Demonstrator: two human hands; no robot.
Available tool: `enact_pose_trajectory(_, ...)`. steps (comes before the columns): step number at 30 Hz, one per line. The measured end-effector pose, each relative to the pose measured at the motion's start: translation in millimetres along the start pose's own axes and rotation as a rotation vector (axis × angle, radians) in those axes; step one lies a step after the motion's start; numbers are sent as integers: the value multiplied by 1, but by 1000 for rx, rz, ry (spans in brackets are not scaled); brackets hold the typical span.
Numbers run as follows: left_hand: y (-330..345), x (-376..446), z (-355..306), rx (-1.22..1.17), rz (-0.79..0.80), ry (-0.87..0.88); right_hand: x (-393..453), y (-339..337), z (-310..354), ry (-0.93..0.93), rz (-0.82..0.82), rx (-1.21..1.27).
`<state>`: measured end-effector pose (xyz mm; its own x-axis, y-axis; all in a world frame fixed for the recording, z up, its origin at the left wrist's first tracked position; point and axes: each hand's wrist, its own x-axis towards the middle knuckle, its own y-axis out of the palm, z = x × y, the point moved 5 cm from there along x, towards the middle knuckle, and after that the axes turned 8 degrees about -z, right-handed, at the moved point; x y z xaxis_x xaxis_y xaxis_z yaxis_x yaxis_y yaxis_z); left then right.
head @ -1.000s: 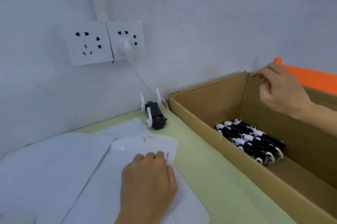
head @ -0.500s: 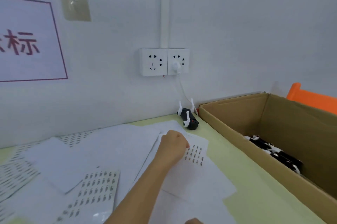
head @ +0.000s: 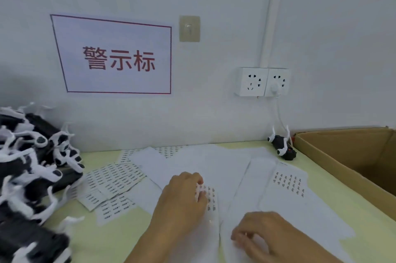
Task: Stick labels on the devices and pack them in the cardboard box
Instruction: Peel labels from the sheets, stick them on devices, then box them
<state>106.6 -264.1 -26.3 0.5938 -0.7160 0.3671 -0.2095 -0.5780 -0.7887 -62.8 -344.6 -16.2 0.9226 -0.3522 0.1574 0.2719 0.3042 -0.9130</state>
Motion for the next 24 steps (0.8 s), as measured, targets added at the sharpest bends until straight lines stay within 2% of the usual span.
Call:
enact_pose_trajectory(2, 1, -22, 16, 130, 36, 11, 12, 9, -1, 63, -91, 14)
enact_pose_trajectory(6, 1, -54, 26, 296, 94, -20, 33, 38, 9, 141, -96, -80)
enact_pose_trajectory(11, -18, -67, 41, 319, 94, -90, 34, 45, 23, 250, -82, -189)
enact_pose_trajectory(16, -31, -81, 48, 253, 120, -136, 30, 45, 32, 231, -91, -210)
enact_pose_trajectory(19, -34, -90, 51, 175, 108, -148, 26, 52, 40, 211, -143, -116)
enact_pose_trajectory(24, -40, -101, 53, 38, -6, -153, 20, 53, 55, 135, -326, 205)
